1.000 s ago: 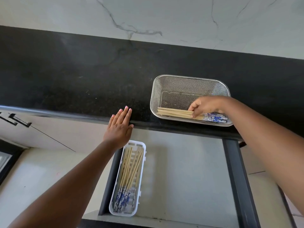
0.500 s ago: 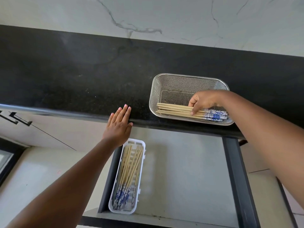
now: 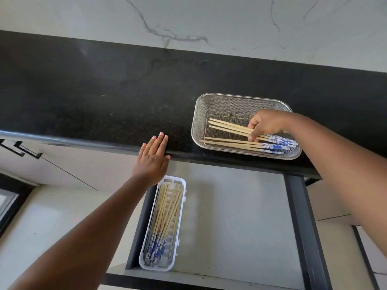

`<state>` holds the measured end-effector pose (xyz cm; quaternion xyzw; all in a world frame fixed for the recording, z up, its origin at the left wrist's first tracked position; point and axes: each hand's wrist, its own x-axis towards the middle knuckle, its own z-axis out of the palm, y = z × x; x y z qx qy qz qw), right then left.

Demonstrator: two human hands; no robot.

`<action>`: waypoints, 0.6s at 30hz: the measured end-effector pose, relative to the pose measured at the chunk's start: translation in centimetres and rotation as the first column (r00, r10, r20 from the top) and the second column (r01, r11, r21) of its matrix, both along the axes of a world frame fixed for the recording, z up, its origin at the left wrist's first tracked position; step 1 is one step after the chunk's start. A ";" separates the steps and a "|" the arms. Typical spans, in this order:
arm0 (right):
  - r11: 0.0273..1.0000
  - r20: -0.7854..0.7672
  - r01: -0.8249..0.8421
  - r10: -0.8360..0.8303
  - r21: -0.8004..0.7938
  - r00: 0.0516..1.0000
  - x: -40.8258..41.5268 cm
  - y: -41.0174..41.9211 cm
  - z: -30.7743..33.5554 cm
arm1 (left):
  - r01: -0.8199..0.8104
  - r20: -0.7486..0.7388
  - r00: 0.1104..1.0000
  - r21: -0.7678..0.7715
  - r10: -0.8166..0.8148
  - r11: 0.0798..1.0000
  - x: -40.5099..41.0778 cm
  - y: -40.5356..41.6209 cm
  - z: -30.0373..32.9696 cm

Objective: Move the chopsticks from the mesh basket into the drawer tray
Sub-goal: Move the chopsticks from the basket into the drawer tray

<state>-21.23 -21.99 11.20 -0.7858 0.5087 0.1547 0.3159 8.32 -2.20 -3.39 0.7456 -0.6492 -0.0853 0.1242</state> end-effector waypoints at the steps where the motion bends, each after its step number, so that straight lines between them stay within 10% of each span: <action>1: 1.000 0.001 0.005 -0.005 0.002 1.000 0.0 0.0 -0.1 | 0.001 0.001 1.000 0.000 -0.001 1.000 0.0 0.0 0.0; 13: 0.998 0.140 0.045 -0.038 -0.050 0.989 1.1 1.5 2.4 | 0.015 -0.002 1.000 -0.007 -0.015 1.000 0.2 0.0 -0.2; 18: 0.970 0.354 -0.092 0.007 0.224 0.935 2.9 7.7 5.0 | 0.020 -0.006 1.000 -0.031 -0.020 0.999 0.1 0.2 -0.1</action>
